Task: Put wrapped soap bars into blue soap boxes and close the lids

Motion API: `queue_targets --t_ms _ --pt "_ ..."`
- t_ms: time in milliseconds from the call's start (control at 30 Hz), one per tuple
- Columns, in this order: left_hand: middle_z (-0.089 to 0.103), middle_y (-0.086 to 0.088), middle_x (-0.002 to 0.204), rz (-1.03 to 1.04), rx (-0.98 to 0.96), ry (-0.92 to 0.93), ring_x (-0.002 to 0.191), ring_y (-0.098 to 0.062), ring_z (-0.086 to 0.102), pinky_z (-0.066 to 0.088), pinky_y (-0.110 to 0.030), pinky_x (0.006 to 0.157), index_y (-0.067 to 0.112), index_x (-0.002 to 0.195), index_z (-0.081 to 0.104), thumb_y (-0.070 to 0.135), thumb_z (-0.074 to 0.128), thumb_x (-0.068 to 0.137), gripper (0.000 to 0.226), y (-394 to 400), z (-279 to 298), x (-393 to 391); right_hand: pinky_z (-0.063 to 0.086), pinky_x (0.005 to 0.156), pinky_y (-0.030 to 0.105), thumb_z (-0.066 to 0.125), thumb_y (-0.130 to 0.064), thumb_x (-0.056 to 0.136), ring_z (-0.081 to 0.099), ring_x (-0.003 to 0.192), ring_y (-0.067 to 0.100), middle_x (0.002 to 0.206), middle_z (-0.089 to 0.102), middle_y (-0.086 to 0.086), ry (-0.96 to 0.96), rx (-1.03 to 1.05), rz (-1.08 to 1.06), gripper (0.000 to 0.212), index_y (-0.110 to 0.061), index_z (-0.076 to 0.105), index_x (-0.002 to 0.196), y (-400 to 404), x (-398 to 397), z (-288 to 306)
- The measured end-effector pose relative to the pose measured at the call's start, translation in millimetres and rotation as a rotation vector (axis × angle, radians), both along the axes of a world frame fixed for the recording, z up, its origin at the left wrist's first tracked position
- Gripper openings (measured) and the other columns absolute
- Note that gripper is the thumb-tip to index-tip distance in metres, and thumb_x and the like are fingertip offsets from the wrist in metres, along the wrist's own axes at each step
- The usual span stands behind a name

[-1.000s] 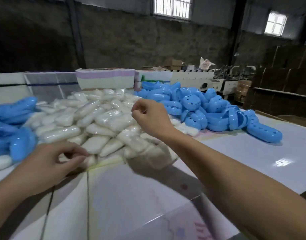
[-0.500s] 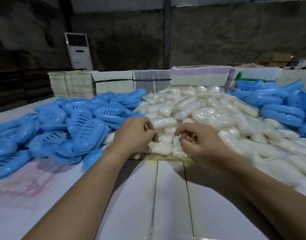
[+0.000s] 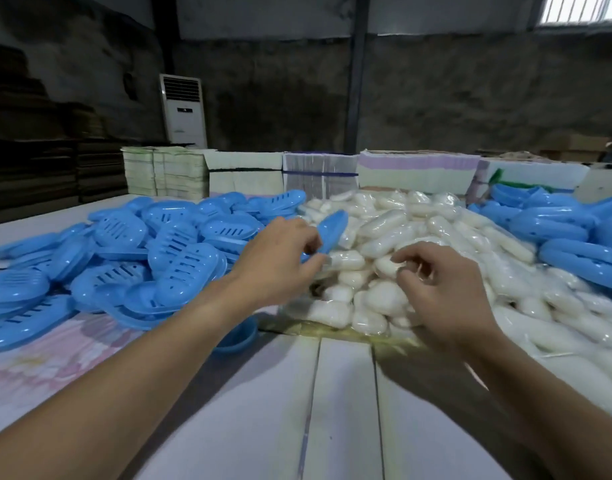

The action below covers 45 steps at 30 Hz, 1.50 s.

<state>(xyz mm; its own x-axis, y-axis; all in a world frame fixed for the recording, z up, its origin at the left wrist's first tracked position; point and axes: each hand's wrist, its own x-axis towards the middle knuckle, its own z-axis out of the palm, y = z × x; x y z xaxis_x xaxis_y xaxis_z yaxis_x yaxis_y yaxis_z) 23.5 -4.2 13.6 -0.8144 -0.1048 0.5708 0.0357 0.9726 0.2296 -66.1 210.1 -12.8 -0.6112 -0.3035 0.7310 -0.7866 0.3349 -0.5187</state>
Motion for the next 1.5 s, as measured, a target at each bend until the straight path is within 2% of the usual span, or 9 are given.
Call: queue_targets --t_ms 133,333,500,733,900,1100,1200,1300,1500 --pt "0.055 0.013 0.099 -0.434 -0.055 -0.221 0.096 -0.008 0.048 0.041 -0.028 0.089 0.031 0.088 0.063 0.035 0.069 0.09 0.007 18.8 -7.3 27.4 0.044 0.084 0.04 0.066 -0.014 0.08 0.055 0.094 0.026 0.09 0.06 -0.004 -0.006 0.045 -0.209 0.023 -0.024 0.068 0.101 15.3 -14.0 9.2" --pt "0.054 0.014 0.11 -0.54 0.101 -0.28 0.113 -0.008 0.047 0.038 -0.022 0.1 0.03 0.087 0.068 0.016 0.077 0.08 0.018 23.9 -41.5 39.2 0.034 0.108 0.051 0.058 -0.042 0.083 0.037 0.131 0.034 0.139 0.049 0.008 -0.281 0.368 -0.419 0.057 -0.035 0.047 0.138 36.6 -23.5 15.6" --pt "0.047 0.022 0.122 -0.569 0.15 -0.419 0.123 -0.001 0.041 0.037 -0.024 0.104 0.042 0.084 0.062 0.027 0.076 0.079 0.022 25.2 -40.9 41.7 0.025 0.107 0.049 0.058 -0.052 0.084 0.03 0.135 0.032 0.152 0.034 -0.004 -0.271 0.642 -0.364 0.058 -0.049 0.041 0.139 38.1 -21.7 19.1" --pt "0.049 0.016 0.12 -0.52 0.252 -0.366 0.109 -0.004 0.054 0.044 -0.025 0.096 0.035 0.078 0.066 0.037 0.085 0.078 0.019 40.4 -43.2 36.6 0.037 0.088 0.039 0.07 -0.034 0.074 0.045 0.114 0.031 0.131 0.055 -0.003 -0.18 0.599 -0.259 0.055 -0.044 0.048 0.124 39.5 -26.3 17.7" --pt "0.051 0.015 0.097 -0.394 0.277 -0.354 0.083 -0.003 0.051 0.044 -0.02 0.068 0.033 0.099 0.047 0.045 0.092 0.065 0.058 59.3 -34.1 18.8 0.046 0.083 0.039 0.062 -0.042 0.087 0.057 0.102 0.025 0.104 0.066 -0.001 -0.079 0.392 -0.207 0.04 -0.04 0.056 0.127 40.2 -22.4 15.6" --pt "0.049 0.021 0.096 -0.382 0.451 -0.318 0.081 0.002 0.052 0.043 -0.013 0.056 0.048 0.098 0.038 0.046 0.094 0.055 0.071 63.2 -46.6 18.9 0.035 0.073 0.029 0.06 -0.041 0.093 0.046 0.084 0.007 0.083 0.055 -0.014 0.162 0.424 0.052 0.028 -0.027 0.066 0.116 37.1 -1.1 23.9" --pt "0.054 0.013 0.102 -0.363 0.534 -0.281 0.085 -0.005 0.059 0.052 -0.022 0.06 0.048 0.102 0.038 0.047 0.093 0.051 0.075 55.3 -51.9 25.0 0.03 0.065 0.018 0.054 -0.059 0.085 0.046 0.082 -0.001 0.082 0.053 -0.016 0.101 0.652 0.173 0.029 -0.041 0.064 0.106 29.5 12.0 24.4" --pt "0.049 0.014 0.115 -0.359 0.541 -0.246 0.089 -0.009 0.06 0.057 -0.029 0.075 0.049 0.105 0.037 0.045 0.093 0.052 0.077 53.2 -51.1 25.7 0.04 0.07 0.029 0.058 -0.06 0.081 0.043 0.081 0.003 0.084 0.055 -0.017 0.146 0.872 0.142 0.037 -0.043 0.063 0.113 19.2 22.2 18.3" --pt "0.052 0.014 0.113 -0.392 0.513 -0.278 0.092 -0.007 0.059 0.053 -0.026 0.074 0.047 0.102 0.043 0.044 0.093 0.056 0.068 49.0 -49.9 26.0 0.041 0.087 0.025 0.068 -0.049 0.085 0.051 0.097 0.003 0.105 0.062 -0.012 -0.08 0.872 0.329 0.033 -0.035 0.069 0.115 33.6 26.3 25.7"
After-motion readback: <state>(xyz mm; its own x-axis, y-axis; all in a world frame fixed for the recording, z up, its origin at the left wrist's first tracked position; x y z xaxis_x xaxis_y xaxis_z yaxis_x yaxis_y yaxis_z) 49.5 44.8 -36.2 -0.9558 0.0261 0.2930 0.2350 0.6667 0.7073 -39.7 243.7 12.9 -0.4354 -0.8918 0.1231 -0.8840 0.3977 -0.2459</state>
